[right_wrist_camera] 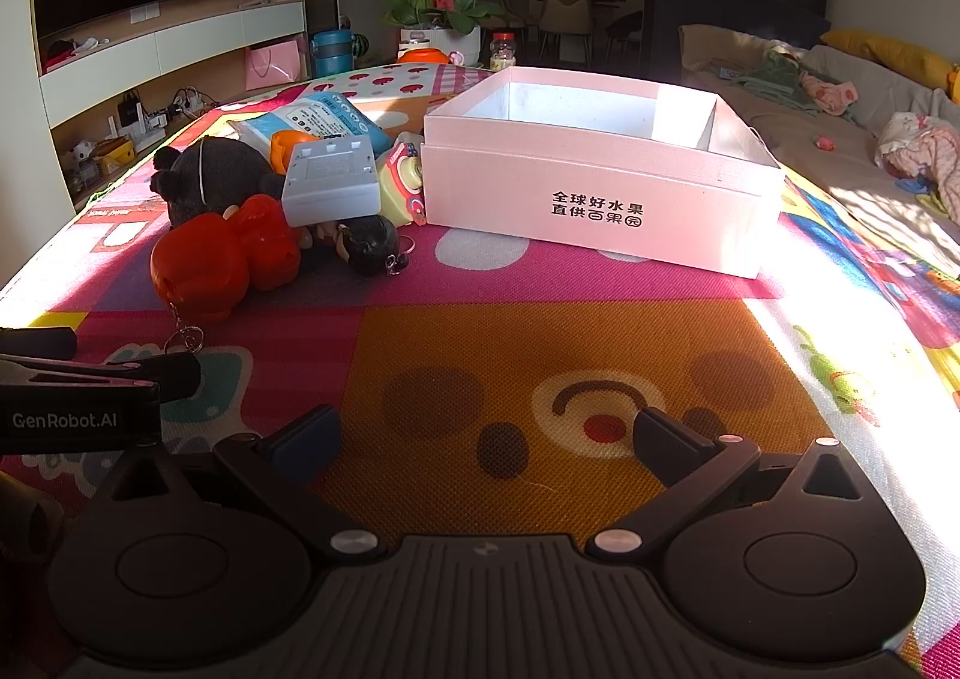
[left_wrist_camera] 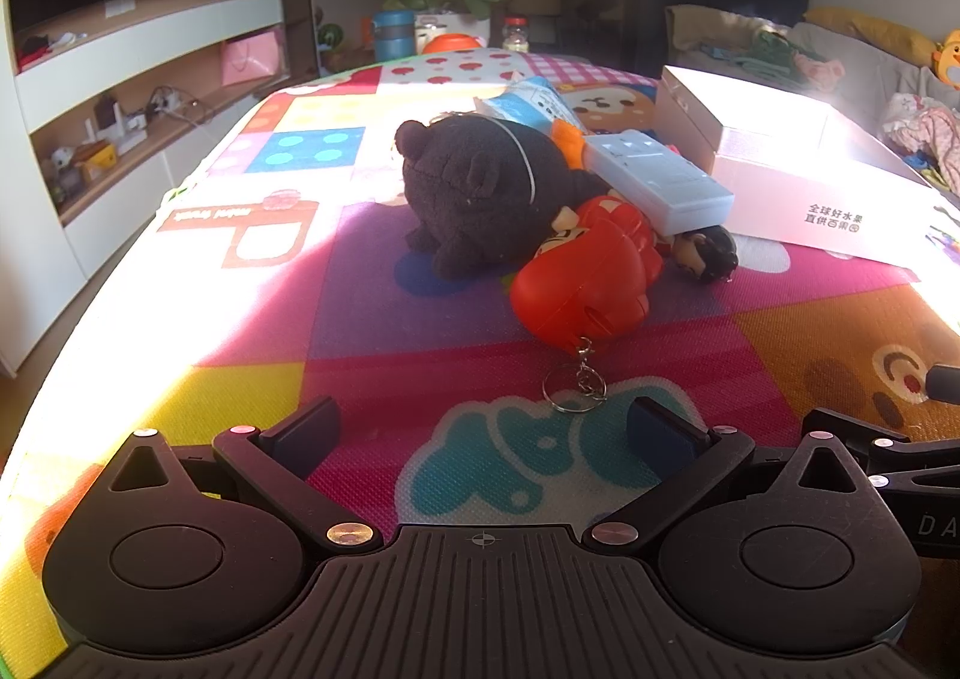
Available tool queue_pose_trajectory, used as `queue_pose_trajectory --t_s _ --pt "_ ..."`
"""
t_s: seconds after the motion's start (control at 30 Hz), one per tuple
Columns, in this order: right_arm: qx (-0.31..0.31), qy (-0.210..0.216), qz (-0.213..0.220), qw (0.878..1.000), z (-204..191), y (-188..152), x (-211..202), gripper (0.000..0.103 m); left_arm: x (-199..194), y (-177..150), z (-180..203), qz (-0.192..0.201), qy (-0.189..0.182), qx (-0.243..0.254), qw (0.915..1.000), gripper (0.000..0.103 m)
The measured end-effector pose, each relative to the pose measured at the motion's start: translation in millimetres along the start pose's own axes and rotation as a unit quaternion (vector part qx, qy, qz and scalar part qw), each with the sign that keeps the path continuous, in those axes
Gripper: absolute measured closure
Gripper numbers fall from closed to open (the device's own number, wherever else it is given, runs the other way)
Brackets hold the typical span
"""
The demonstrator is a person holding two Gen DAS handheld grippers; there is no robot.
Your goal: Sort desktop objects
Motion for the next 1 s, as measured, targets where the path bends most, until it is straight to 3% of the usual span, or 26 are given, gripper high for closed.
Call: queue_pose_trajectory --t_s 1.0 --pt "-0.003 -0.001 -0.006 1.0 0.0 0.3 1.8 0.0 -0.2 -0.6 0.4 -0.001 -0.002 -0.004 1.0 0.0"
Point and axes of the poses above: each gripper's, at about its wrist camera, not at the fingertips, and x roughly the way its jaws point, z to its right, y to its top, the point moved 6 cm from there along x, roughly the way its jaws point, and after that the axes turned 12 degrees about z, right-handed, at the moved point
